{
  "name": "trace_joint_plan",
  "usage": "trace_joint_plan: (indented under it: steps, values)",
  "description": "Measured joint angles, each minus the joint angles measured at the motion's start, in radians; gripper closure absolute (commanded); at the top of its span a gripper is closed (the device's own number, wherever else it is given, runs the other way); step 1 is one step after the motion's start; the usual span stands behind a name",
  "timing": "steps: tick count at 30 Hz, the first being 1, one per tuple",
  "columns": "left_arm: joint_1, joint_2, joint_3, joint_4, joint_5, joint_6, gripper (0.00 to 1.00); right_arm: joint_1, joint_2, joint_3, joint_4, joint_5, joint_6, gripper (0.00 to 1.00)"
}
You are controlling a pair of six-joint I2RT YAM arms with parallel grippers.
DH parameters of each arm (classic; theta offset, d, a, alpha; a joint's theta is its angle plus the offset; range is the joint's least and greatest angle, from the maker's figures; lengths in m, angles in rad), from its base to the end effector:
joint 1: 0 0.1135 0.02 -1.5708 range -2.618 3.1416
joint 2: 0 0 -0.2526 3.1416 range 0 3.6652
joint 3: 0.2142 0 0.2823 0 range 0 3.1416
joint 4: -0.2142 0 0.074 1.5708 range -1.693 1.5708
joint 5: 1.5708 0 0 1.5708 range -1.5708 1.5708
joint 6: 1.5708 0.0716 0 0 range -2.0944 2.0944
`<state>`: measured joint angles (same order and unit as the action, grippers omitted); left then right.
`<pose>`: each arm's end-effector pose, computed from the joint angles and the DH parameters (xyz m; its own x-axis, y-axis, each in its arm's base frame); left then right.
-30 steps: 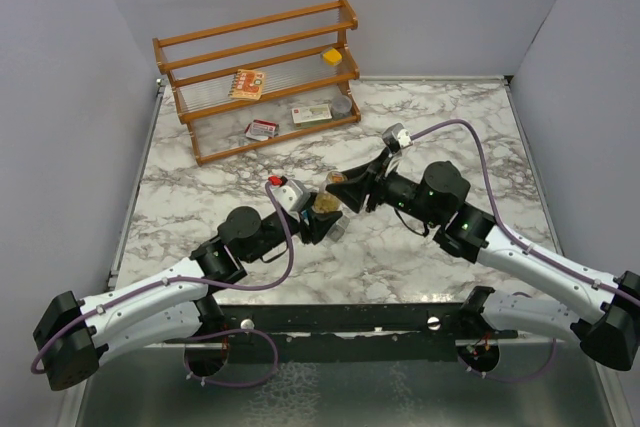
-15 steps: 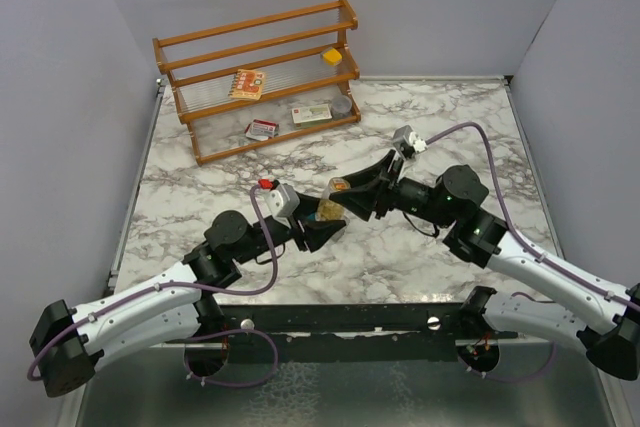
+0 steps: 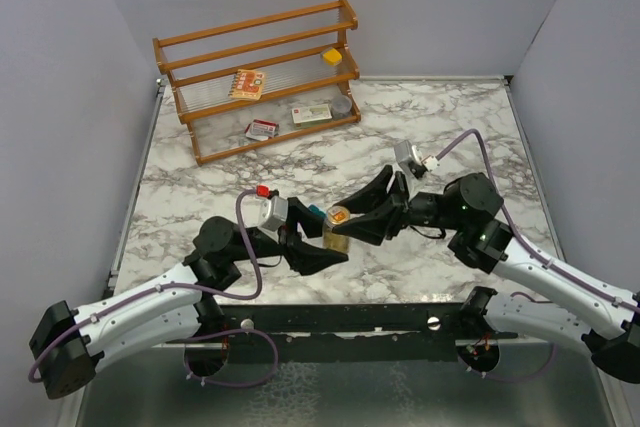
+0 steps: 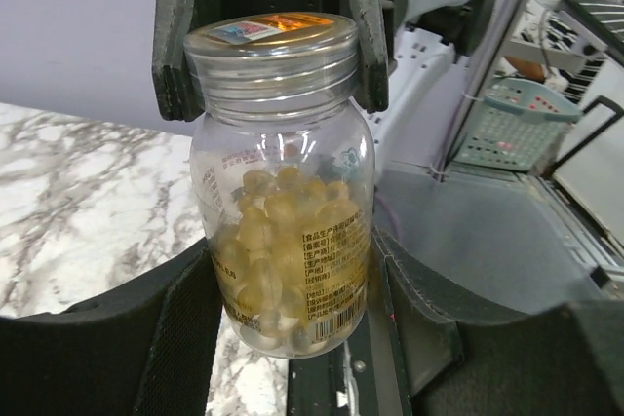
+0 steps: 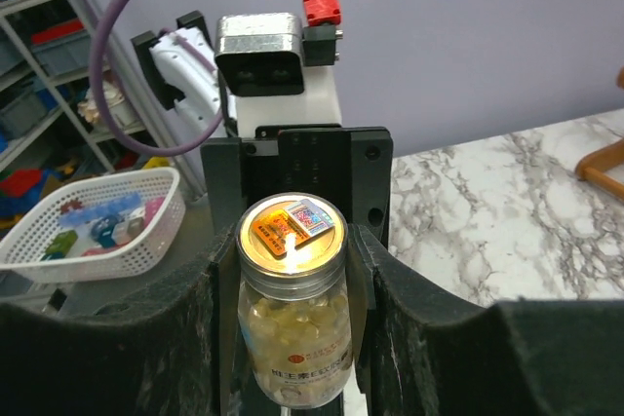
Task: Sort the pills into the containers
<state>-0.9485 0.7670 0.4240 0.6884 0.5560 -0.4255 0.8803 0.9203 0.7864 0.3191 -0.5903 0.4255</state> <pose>0.1121 -0.2211 0.2982 -0.2246 -0.2884 -0.9308 0.9737 -0.0302 -0.2256 0.1474 0.2410 0.3617 -0.3014 0.1736 -0.9376 -0.9492 0.0392 0.3124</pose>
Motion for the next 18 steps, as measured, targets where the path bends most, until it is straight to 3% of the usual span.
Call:
trace_joint_plan:
  steps: [4,5,8,10,18]
  values:
    - [0.0,-0.034,-0.031,0.023,0.053,-0.034,1.0,0.011,-0.012,0.0,-0.013,-0.048,-0.001,0.66]
    - [0.0,-0.048,-0.042,0.023,0.058,-0.039,1.0,0.013,-0.015,0.0,-0.023,-0.056,-0.004,0.62]
    - [0.0,-0.077,-0.061,0.022,0.066,-0.054,1.0,0.016,-0.025,0.002,-0.05,-0.068,-0.012,0.36]
    - [-0.001,-0.085,-0.062,0.029,0.076,-0.055,1.0,0.016,-0.031,0.005,-0.066,-0.066,-0.016,0.25]
    - [-0.005,-0.059,-0.056,0.104,0.145,-0.051,1.0,0.007,-0.069,0.008,-0.088,0.005,-0.028,0.08]
